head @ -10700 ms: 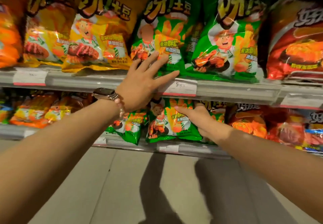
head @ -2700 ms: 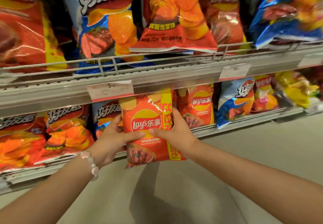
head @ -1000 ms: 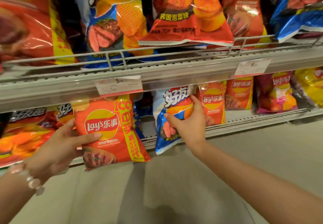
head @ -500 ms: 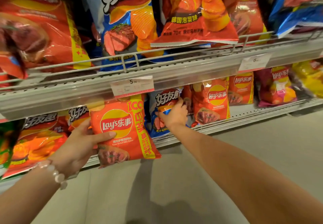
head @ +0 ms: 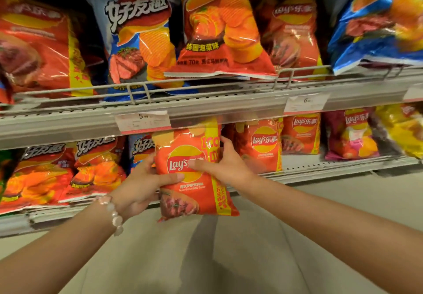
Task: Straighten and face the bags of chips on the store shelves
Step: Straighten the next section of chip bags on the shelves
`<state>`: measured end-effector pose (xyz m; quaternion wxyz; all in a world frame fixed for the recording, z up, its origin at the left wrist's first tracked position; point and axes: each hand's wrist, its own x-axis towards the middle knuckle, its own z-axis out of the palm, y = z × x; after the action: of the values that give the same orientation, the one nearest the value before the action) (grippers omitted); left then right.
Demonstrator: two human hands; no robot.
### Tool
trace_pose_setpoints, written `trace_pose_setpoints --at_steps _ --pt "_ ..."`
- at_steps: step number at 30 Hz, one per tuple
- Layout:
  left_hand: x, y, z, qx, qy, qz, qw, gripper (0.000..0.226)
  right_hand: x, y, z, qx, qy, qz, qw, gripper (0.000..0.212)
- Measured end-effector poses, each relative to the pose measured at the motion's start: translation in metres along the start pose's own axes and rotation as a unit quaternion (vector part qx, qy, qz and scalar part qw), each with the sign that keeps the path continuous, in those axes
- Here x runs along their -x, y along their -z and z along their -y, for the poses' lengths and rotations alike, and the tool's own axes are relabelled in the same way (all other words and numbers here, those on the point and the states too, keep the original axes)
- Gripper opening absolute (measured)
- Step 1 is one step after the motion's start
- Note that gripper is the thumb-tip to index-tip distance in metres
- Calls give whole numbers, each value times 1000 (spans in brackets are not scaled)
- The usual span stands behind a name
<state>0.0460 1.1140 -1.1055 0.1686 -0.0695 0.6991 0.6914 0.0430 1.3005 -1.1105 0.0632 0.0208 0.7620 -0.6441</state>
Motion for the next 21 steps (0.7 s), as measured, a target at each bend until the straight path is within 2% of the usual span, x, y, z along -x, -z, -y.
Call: trace_pose_setpoints --at_steps 2,3,7,9,11,12,13,14,16,17,19,21 --pt "0 -24 -1 4 1 7 1000 67 0 15 -6 48 -11 -46 998 104" --pt "0 -36 -2 1 2 8 1000 66 0 24 -8 59 -13 -64 996 106" --pt "-2 -81 -9 -20 1 23 1000 61 6 66 -18 56 -1 -89 994 91" --pt "0 -99 -18 -92 -16 25 995 58 10 92 -19 37 0 -77 996 78" --pt "6 -113 -30 -266 -52 10 962 63 13 124 -18 10 -7 -70 997 73" --pt "9 -117 -35 -391 -86 -17 916 72 15 141 -16 1 -6 -74 997 76" --pt "10 -120 -39 -505 -149 -52 849 77 15 158 -17 -3 -7 -81 997 79" --pt "10 -122 -42 -581 -246 -80 772 76 16 173 -16 -4 -8 -87 996 79" --pt "3 -128 -47 -639 -454 -99 613 58 17 202 -18 -16 -6 -98 995 75" --pt "0 -133 -53 -643 -527 -109 544 46 16 215 -20 -26 -3 -108 994 72" --pt "-10 -144 -59 -632 -616 -150 445 33 13 239 -23 -47 9 -140 989 68" --pt "-20 -156 -65 -621 -648 -191 397 45 5 260 -31 -55 24 -175 983 65"
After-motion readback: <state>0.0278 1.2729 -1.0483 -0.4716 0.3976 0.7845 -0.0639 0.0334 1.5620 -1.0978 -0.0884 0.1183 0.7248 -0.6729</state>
